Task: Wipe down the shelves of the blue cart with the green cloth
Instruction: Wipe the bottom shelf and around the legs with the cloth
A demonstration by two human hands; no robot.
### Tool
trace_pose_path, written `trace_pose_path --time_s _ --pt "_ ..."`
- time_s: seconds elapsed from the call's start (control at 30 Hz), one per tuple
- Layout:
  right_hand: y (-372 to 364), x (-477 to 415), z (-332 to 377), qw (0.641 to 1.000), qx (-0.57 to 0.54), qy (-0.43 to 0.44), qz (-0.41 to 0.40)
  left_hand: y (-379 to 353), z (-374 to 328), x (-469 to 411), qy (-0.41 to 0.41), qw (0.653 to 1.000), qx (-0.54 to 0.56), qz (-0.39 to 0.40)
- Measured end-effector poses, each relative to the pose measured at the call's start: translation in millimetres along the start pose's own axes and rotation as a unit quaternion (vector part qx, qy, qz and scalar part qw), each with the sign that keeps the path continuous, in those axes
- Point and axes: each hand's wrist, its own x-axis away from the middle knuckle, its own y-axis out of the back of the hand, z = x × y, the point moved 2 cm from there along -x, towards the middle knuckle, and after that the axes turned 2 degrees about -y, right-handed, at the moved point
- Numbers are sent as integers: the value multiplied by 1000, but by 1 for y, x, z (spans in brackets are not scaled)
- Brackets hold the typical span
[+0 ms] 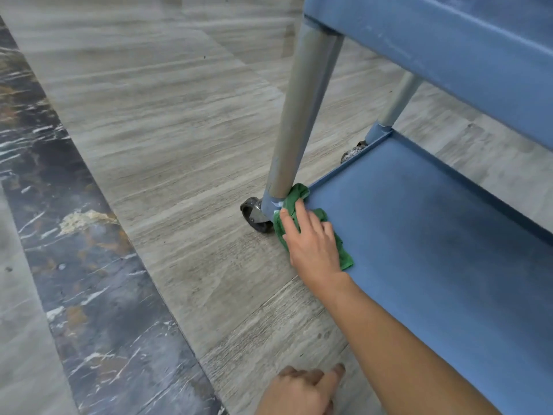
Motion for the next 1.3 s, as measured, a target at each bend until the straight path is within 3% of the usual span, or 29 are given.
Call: trace_pose_path --time_s 0.13,0.33,0.5,0.63,0.87,1.07,1.2,1.3 --pt "4 9 -7 999 5 33 26 4 -10 11 -11 993 16 116" --pt "14 66 -43 999 -19 40 7 14 -10 16 -23 993 85 84" --pt "-2 162 -107 996 -7 50 -74 2 -12 26 1 987 143 68" --pt "-7 251 -153 996 -13 0 -89 6 -29 11 -29 984 161 73" --pt "25 395 -217 995 -66 -74 11 8 -111 -27 -108 983 146 22" --pt "69 499 -251 971 -111 -193 83 -2 -196 -58 -198 976 92 7" --pt "91 499 -264 938 -205 -276 42 -10 -225 -79 -236 970 58 29" --pt "92 464 -287 908 -222 -353 -46 -23 -237 -92 -220 971 42 87"
